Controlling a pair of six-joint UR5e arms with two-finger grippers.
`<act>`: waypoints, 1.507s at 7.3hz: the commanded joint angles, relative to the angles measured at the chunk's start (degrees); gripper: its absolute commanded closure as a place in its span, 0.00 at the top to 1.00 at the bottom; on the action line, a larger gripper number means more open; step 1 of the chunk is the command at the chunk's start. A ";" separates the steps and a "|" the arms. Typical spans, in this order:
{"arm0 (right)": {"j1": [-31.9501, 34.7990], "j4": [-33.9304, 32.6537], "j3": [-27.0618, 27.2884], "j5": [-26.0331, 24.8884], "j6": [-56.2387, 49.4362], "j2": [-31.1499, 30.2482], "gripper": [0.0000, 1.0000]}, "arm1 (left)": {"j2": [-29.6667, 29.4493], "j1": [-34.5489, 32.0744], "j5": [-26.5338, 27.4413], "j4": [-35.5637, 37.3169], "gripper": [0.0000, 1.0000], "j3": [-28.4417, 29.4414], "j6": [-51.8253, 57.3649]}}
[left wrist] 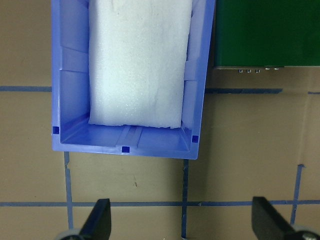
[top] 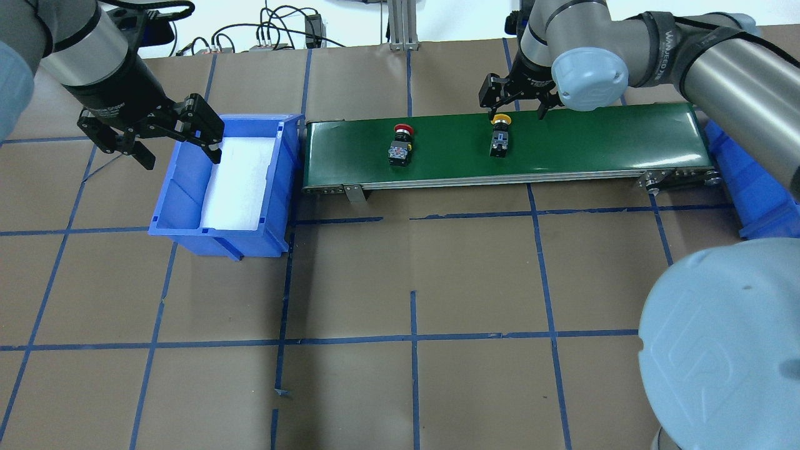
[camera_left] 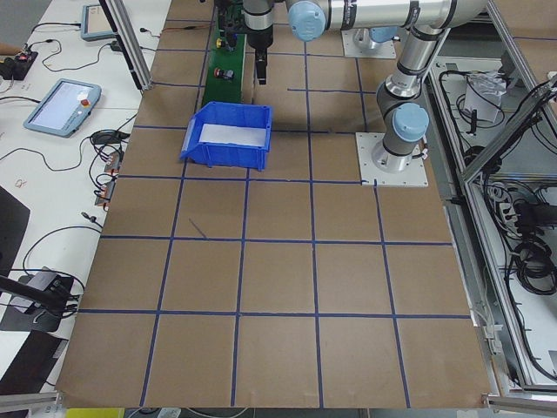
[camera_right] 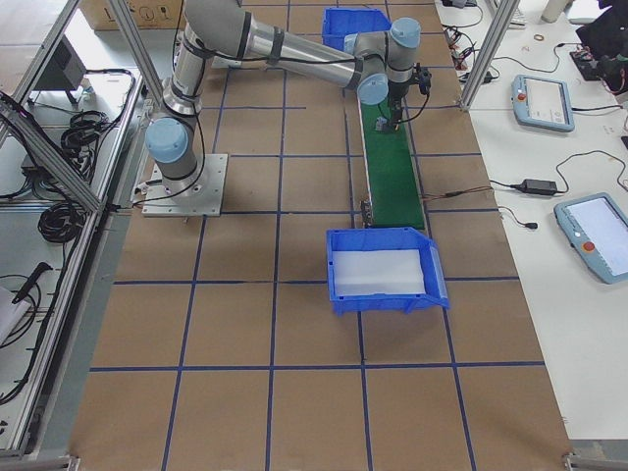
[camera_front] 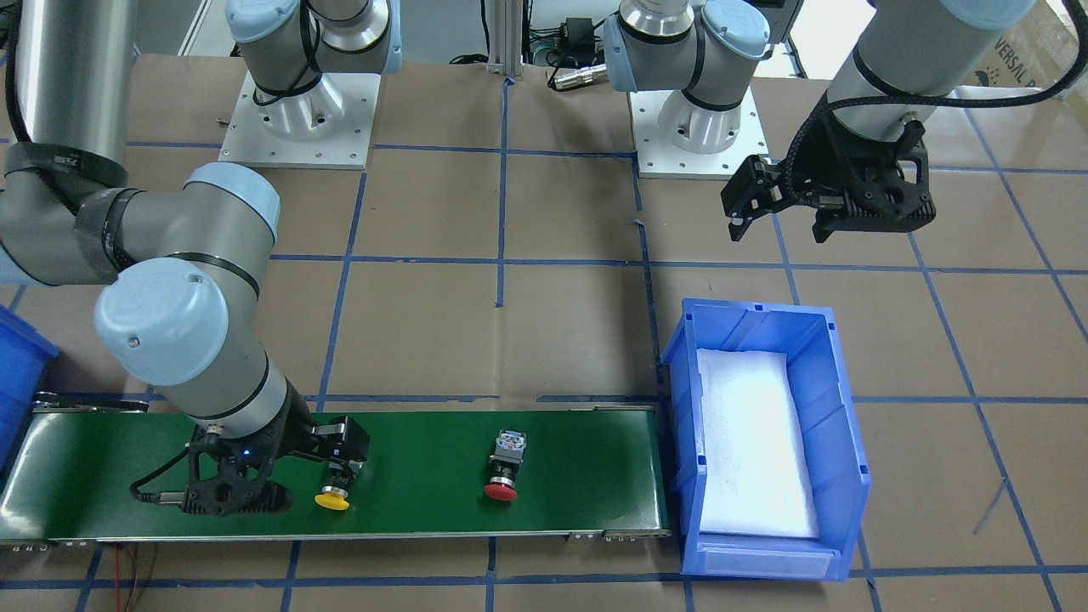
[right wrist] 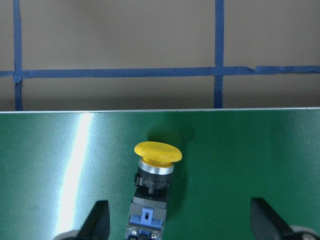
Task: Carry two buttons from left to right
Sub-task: 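Lower the right gripper and grasp the yellow button on the belt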
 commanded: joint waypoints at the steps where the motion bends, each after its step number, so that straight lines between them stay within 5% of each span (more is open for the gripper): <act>1: -0.01 -0.85 -0.03 0.14 0.09 1.66 1.00 | -0.03 0.00 0.00 0.06 1.00 0.06 -0.03; 7: -0.36 -3.23 0.23 -0.12 0.09 4.39 0.99 | 0.06 -0.09 0.00 -0.12 1.00 -0.03 0.06; 8: -0.36 -3.23 0.23 -0.12 0.09 4.31 0.90 | 0.06 -0.09 0.00 -0.03 1.00 0.06 0.06; 9: -0.36 -3.14 0.23 -0.30 0.27 4.05 0.73 | 0.06 -0.09 0.18 -0.20 1.00 -0.03 0.06; 11: -0.80 -2.45 0.14 -0.21 -1.20 3.43 0.08 | -0.03 -0.18 0.09 -0.20 1.00 -0.29 0.06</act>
